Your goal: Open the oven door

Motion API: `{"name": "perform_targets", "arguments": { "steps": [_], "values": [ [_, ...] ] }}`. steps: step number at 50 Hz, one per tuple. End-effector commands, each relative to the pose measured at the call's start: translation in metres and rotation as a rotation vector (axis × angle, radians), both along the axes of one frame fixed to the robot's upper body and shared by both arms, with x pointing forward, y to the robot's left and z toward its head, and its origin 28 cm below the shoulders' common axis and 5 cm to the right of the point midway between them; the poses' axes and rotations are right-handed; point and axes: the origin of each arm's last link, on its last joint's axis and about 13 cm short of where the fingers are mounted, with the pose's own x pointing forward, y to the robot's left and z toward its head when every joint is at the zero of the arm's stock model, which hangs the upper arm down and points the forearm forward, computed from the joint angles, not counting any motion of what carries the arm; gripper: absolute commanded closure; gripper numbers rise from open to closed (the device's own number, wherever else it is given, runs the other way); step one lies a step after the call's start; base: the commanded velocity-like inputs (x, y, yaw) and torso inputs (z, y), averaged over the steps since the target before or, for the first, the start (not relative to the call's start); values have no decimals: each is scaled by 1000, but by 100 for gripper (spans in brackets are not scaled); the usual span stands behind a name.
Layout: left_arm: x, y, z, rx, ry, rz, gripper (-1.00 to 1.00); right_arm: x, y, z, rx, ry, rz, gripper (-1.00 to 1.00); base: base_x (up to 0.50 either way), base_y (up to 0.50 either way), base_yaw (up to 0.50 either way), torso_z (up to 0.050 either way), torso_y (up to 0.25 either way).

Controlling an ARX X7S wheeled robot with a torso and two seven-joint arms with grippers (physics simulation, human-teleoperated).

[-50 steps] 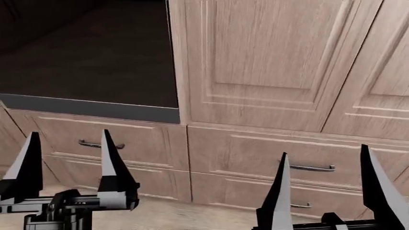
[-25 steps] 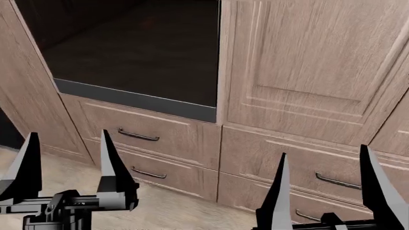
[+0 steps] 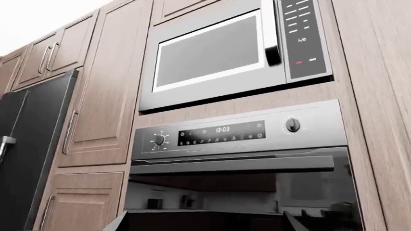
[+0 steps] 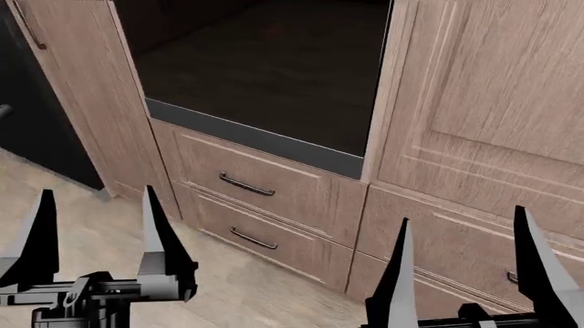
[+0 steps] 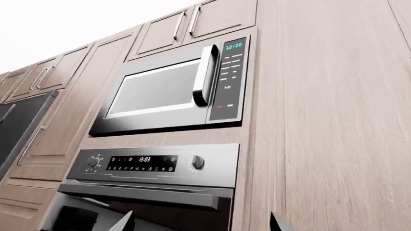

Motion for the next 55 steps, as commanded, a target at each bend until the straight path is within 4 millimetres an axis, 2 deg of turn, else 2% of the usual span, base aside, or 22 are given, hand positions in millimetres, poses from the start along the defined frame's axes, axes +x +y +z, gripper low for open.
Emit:
{"name": "perform_targets", "arguments": {
  "steps": [1, 44, 55],
  "values": [
    [0, 0, 0, 0, 0, 0, -100, 0, 0, 0, 0, 0, 1, -100, 0, 0, 500, 0, 0],
    [0, 0, -1, 1, 2, 3, -100, 0, 0, 0, 0, -1, 5, -100, 0, 0, 500, 0, 0],
    [0, 0, 0, 3, 1, 3, -100, -1, 1, 0, -11, 6, 13, -100, 0, 0, 0, 0, 0]
  ]
}}
